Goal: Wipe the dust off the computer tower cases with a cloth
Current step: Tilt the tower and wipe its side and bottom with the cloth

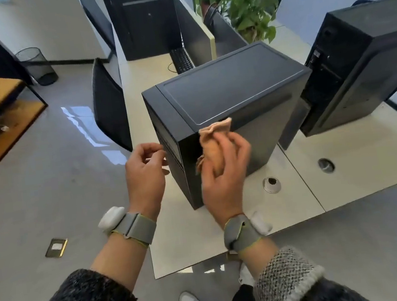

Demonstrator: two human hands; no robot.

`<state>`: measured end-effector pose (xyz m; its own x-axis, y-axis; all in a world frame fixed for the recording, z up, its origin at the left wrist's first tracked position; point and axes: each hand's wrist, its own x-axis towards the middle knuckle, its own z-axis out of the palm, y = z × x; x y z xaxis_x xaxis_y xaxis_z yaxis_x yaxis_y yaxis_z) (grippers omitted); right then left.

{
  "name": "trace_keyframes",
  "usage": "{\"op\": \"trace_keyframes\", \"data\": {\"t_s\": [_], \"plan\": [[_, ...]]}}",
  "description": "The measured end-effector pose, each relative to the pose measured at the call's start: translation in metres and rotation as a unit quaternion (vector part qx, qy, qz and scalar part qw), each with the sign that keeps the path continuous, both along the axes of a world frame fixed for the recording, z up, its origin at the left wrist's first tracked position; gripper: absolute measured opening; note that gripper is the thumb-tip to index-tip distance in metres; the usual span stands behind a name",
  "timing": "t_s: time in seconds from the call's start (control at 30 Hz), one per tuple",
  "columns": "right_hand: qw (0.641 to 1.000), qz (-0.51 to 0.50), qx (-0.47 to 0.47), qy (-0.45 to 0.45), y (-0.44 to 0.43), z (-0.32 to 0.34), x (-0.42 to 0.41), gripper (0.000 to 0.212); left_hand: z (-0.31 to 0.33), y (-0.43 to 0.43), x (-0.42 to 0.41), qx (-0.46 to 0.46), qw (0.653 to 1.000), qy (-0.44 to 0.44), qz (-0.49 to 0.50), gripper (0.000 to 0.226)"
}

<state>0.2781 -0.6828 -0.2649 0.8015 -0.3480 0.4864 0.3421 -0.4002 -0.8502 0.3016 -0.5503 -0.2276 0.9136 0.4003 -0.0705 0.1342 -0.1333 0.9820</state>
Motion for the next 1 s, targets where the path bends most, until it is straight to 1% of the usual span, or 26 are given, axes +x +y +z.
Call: {"op": "trace_keyframes", "data": {"t_s": [0.07,0.17,0.23,0.27,0.3,0.37,0.43,0.53,0.6,0.67,0.77,0.8,0.83,0.9,0.97,1.0], "plan": [[0.997,0.06,-0.049,-0.02,0.008,-0.011,-0.006,0.038,0.007,-0.004,0.006,0.01,1.0,-0.023,0.008,0.013],[0.992,0.072,-0.088,-0.058,-0.015,-0.009,0.012,0.032,0.013,-0.012,0.01,0.077,0.995,-0.061,0.004,0.01],[0.994,0.04,-0.07,-0.079,-0.042,0.001,0.028,0.042,0.016,-0.02,0.012,0.134,0.986,-0.094,0.002,0.007],[0.995,0.004,-0.049,-0.082,-0.059,0.006,0.041,0.048,0.019,-0.023,0.013,0.16,0.981,-0.114,0.002,0.007],[0.995,-0.047,-0.036,-0.084,-0.078,0.012,0.056,0.052,0.022,-0.025,0.015,0.193,0.971,-0.141,0.003,0.008],[0.989,-0.129,-0.006,-0.066,-0.118,0.014,0.089,0.054,0.03,-0.032,0.021,0.271,0.941,-0.202,-0.007,0.008],[0.987,-0.155,0.017,-0.048,-0.142,0.005,0.11,0.053,0.036,-0.038,0.028,0.334,0.91,-0.246,-0.034,0.004],[0.983,-0.17,0.026,-0.063,-0.151,-0.017,0.122,0.051,0.046,-0.059,0.038,0.398,0.866,-0.276,-0.121,0.008],[0.978,-0.199,0.05,-0.029,-0.152,-0.041,0.124,0.05,0.05,-0.076,0.044,0.438,0.835,-0.275,-0.187,0.011],[0.972,-0.215,0.087,0.048,-0.153,-0.063,0.122,0.051,0.052,-0.091,0.051,0.474,0.806,-0.271,-0.227,0.013],[0.957,-0.194,0.124,0.177,-0.159,-0.085,0.11,0.053,0.054,-0.112,0.062,0.512,0.775,-0.267,-0.256,0.013],[0.954,-0.179,0.13,0.201,-0.163,-0.085,0.108,0.052,0.055,-0.12,0.064,0.521,0.767,-0.268,-0.262,0.013],[0.955,-0.163,0.146,0.202,-0.166,-0.079,0.107,0.05,0.057,-0.127,0.065,0.528,0.758,-0.273,-0.268,0.014],[0.963,-0.138,0.172,0.152,-0.165,-0.056,0.104,0.047,0.058,-0.143,0.065,0.53,0.743,-0.293,-0.285,0.014],[0.981,-0.119,0.15,0.039,-0.164,-0.028,0.101,0.047,0.056,-0.16,0.061,0.519,0.73,-0.302,-0.325,0.02],[0.985,-0.109,0.133,0.0,-0.164,-0.02,0.1,0.045,0.053,-0.168,0.059,0.511,0.727,-0.296,-0.35,0.022]]}}
